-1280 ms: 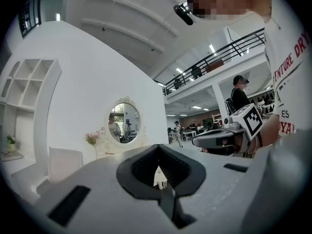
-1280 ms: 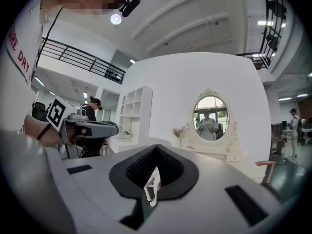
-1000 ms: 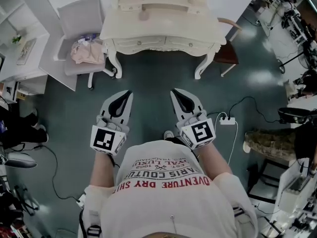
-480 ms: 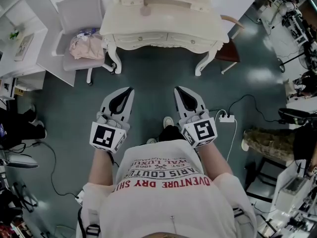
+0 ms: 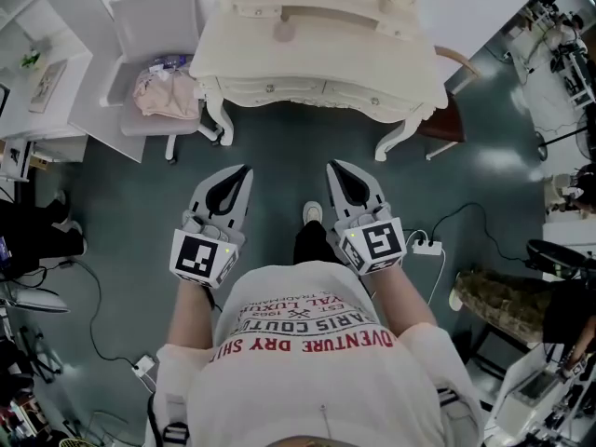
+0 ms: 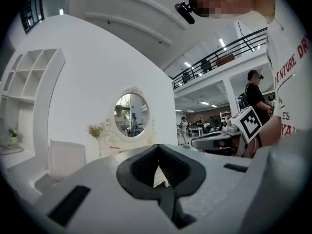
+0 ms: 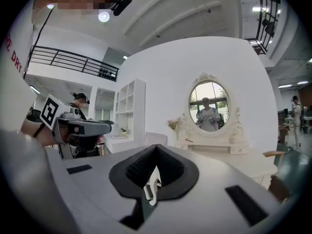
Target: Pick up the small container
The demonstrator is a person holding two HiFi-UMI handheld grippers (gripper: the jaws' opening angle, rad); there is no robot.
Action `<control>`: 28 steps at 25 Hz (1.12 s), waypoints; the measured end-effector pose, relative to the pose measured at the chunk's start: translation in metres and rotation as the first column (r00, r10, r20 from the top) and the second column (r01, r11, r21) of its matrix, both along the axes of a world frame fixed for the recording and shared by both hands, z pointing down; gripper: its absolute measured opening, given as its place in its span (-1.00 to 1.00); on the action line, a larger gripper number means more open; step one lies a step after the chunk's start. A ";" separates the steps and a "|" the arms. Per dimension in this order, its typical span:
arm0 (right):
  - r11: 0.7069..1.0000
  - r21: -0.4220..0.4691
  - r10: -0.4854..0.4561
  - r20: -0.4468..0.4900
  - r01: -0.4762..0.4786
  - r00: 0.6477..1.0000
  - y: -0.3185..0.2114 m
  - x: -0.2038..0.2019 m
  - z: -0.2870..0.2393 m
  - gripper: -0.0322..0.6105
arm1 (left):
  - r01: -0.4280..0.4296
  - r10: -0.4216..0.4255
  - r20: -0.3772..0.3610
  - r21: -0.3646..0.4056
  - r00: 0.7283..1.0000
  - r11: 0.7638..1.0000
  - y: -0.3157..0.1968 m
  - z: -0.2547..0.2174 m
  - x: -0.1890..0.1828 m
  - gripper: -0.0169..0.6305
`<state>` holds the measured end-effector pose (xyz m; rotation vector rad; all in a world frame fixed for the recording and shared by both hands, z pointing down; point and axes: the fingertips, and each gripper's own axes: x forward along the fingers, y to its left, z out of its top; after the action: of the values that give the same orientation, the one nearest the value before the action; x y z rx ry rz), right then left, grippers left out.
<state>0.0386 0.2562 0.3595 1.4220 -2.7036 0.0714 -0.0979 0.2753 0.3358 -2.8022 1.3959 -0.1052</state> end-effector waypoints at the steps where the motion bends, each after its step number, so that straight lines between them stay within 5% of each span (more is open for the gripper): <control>1: 1.000 -0.005 -0.011 0.003 0.011 1.000 -0.017 0.004 0.000 -0.90 | 0.012 -0.012 0.002 -0.004 1.000 1.000 -0.014 0.000 0.004 -0.93; 17: 0.991 -0.039 -0.125 0.010 0.126 0.992 -0.266 0.085 -0.003 -0.90 | 0.156 -0.157 -0.024 -0.036 0.987 0.987 -0.252 0.005 0.075 -0.93; 28: 0.988 -0.075 -0.134 0.000 0.133 0.991 -0.381 0.068 0.020 -0.90 | 0.125 -0.126 -0.014 -0.060 0.992 0.990 -0.378 0.028 0.065 -0.93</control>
<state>0.1067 -0.1248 0.3795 1.2164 -2.7530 0.1578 -0.0325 -0.1026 0.3640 -2.7659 1.5992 -0.1255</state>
